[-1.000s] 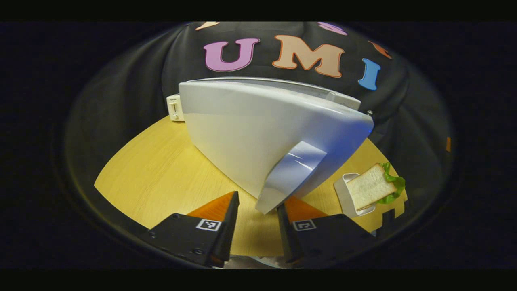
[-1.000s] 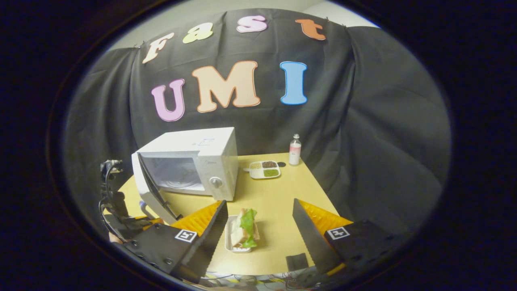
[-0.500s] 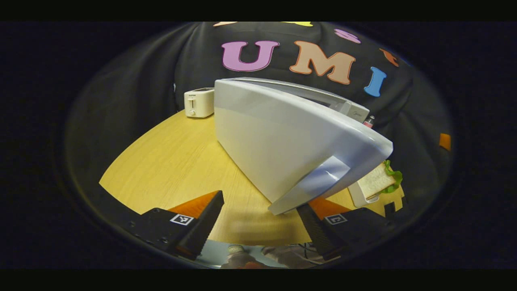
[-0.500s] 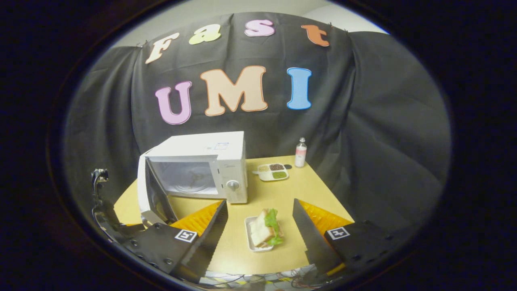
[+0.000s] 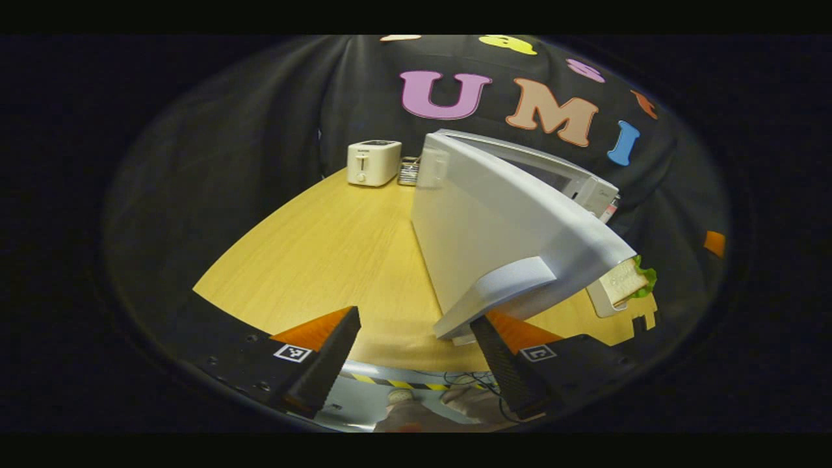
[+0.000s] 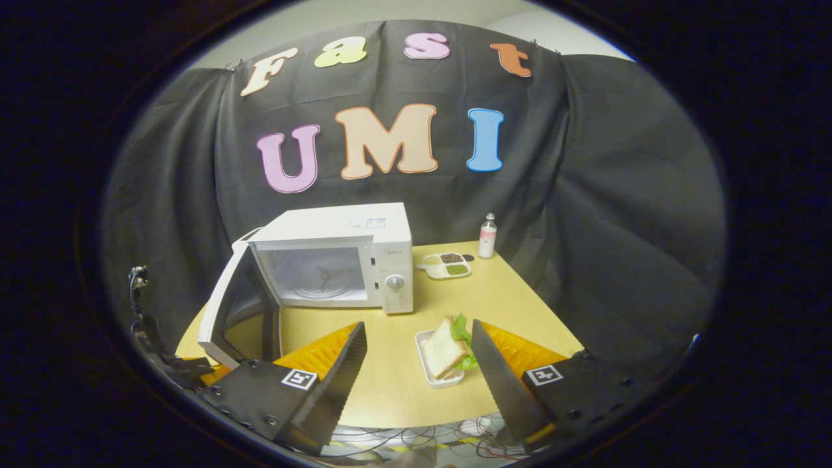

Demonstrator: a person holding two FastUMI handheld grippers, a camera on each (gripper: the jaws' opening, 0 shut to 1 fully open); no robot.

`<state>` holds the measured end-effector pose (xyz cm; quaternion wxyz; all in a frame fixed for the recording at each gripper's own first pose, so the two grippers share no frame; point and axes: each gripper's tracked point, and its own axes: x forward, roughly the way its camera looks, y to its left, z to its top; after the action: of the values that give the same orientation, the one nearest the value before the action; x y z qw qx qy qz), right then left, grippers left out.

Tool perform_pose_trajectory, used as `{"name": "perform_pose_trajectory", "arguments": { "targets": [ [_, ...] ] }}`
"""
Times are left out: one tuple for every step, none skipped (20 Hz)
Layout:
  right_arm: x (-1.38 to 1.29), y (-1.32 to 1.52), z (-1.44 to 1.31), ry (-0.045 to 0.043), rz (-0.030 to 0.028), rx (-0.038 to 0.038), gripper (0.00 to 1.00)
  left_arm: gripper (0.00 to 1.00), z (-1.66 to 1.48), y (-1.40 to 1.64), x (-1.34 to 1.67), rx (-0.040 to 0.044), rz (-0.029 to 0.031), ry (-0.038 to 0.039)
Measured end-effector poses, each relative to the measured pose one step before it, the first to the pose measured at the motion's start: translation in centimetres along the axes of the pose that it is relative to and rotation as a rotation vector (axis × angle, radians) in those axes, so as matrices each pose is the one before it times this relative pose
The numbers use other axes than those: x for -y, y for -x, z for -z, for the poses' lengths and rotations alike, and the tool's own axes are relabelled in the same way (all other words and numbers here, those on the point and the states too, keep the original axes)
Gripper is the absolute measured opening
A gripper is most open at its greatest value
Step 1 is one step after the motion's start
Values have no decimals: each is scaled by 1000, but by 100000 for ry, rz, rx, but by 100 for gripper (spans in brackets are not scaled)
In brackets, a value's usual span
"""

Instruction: Open the microwave oven with the left hand, put the food in, and close the microwave oven.

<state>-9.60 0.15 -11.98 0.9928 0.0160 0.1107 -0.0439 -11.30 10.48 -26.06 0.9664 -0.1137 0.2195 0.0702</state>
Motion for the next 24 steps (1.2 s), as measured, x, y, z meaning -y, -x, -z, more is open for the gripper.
{"name": "perform_pose_trajectory", "arguments": {
  "targets": [
    [-358,338,374,-323,260,-367,94,100,-95,398,-1234,244,-1539,-853],
    [-201,315,306,-83,315,-397,94,99,-120,331,-1302,568,-1699,-1521],
    [-227,315,302,92,408,-114,94,100,-200,225,-1330,914,-1937,-1950],
    [-164,333,267,278,516,-165,94,100,-195,107,-1385,1024,-2277,-2178],
    [-199,404,352,319,533,-297,94,100,-266,-33,-1299,962,-2094,-1965],
    [-140,312,428,243,584,-354,94,100,-234,12,-1139,713,-1812,-1018],
    [10,239,445,128,579,-574,94,100,-92,221,-1345,426,-2418,-91],
    [-76,278,407,76,503,-674,94,100,-228,174,-1365,526,-2769,657],
    [-52,96,360,174,605,-583,100,100,-11,160,-1218,233,-2469,1039],
    [73,86,309,219,575,-684,100,100,-32,245,-1154,131,-2517,1552],
    [50,-95,461,198,285,-1018,100,100,-162,-95,-737,217,-1811,1686],
    [188,-323,617,-57,175,-1916,94,100,186,473,-1065,-38,-2335,2056],
    [158,-393,602,-404,-123,-2346,94,100,-10,187,-838,-12,-2170,1843],
    [159,-535,613,-784,-427,-2804,94,100,-260,303,-728,450,-1944,2433],
    [286,-689,452,-1008,-446,-2877,94,100,-415,262,-273,1026,-693,2932],
    [250,-947,249,-1017,-727,-3048,94,99,-385,291,-282,1109,-1631,2723],
    [348,-903,112,-663,-373,-2326,94,98,-290,234,-354,1086,-2099,1958],
    [535,-1037,-151,-472,-315,-2323,100,97,-430,236,-453,1865,-3104,1197],
    [606,-1304,-280,-438,-460,-2685,94,98,-392,280,-355,1614,-3429,860],
    [521,-1139,-233,-445,-822,-2247,94,97,-340,278,-118,778,-2905,622],
    [349,-1192,-358,-387,-1484,-2544,94,97,-275,315,245,198,-1919,467],
    [550,-1142,-317,-173,-1233,-2605,94,97,-427,285,174,632,-1732,263],
    [855,-976,-313,353,-559,-2776,94,97,-674,202,195,1222,-1596,292],
    [1138,-1125,-614,688,191,-1968,94,97,-841,273,273,1910,-1558,-30]
  ]
}}
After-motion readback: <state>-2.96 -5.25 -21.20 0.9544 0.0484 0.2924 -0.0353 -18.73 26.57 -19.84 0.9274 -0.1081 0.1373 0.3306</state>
